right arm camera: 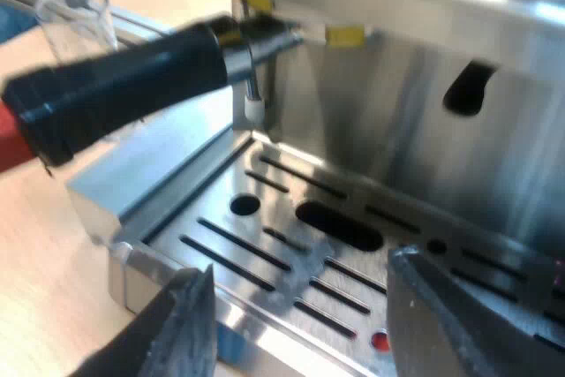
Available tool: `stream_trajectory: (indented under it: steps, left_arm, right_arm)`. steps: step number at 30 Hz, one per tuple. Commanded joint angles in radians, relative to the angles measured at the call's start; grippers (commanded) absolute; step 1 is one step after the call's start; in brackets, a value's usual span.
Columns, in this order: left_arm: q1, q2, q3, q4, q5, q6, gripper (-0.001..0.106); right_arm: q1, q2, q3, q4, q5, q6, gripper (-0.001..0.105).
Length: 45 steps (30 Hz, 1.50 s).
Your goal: Put the handle in the coffee machine
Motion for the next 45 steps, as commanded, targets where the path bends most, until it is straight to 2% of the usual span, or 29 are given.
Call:
stream_trajectory:
  steps: [1, 5, 9, 12, 16, 18, 20, 23, 27, 30, 34, 38, 41, 45]
  left_arm:
    - [0.000, -0.035, -0.005, 0.003, -0.029, -0.064, 0.001]
    - [0.000, -0.090, -0.005, 0.012, -0.032, -0.125, 0.001]
    - [0.000, -0.142, -0.005, 0.014, -0.039, -0.206, 0.001]
    - [0.000, -0.176, -0.005, 0.032, -0.039, -0.234, 0.001]
    - [-0.006, -0.200, -0.005, 0.062, -0.051, -0.242, 0.001]
    - [-0.006, -0.201, -0.005, 0.064, -0.095, -0.250, 0.001]
    - [-0.006, -0.201, -0.005, 0.065, -0.117, -0.250, 0.001]
    - [-0.006, -0.201, -0.005, 0.065, -0.124, -0.262, 0.001]
    - [-0.006, -0.201, -0.005, 0.056, -0.124, -0.261, 0.001]
    - [-0.006, -0.201, -0.002, 0.041, -0.127, -0.261, 0.001]
    - [-0.025, -0.201, 0.019, 0.008, -0.160, -0.261, 0.001]
    - [-0.101, -0.198, 0.036, -0.029, -0.225, -0.266, 0.001]
    - [-0.137, -0.192, 0.036, -0.060, -0.237, -0.280, 0.001]
    - [-0.137, -0.165, 0.036, -0.074, -0.241, -0.280, 0.001]
  right_arm:
    - [0.006, -0.046, -0.003, 0.013, -0.012, 0.000, 0.048]
    - [0.035, -0.106, -0.003, 0.035, -0.017, -0.003, 0.064]
    - [0.094, -0.147, -0.006, 0.036, -0.017, -0.025, 0.064]
    - [0.139, -0.153, -0.022, 0.048, 0.013, -0.041, 0.064]
    - [0.181, -0.153, -0.052, 0.048, 0.084, -0.052, 0.064]
    - [0.193, -0.153, -0.076, 0.048, 0.150, -0.051, 0.064]
    - [0.192, -0.153, -0.098, 0.070, 0.173, -0.051, 0.064]
    - [0.192, -0.153, -0.149, 0.175, 0.172, -0.048, 0.064]
    - [0.192, -0.153, -0.223, 0.331, 0.172, 0.005, 0.064]
    - [0.192, -0.153, -0.248, 0.354, 0.157, 0.004, 0.064]
    - [0.192, -0.153, -0.259, 0.396, 0.122, 0.045, 0.064]
    - [0.192, -0.153, -0.259, 0.417, 0.122, 0.057, 0.064]
    - [0.192, -0.153, -0.259, 0.417, 0.108, 0.060, 0.064]
    - [0.192, -0.153, -0.259, 0.430, 0.099, 0.060, 0.064]
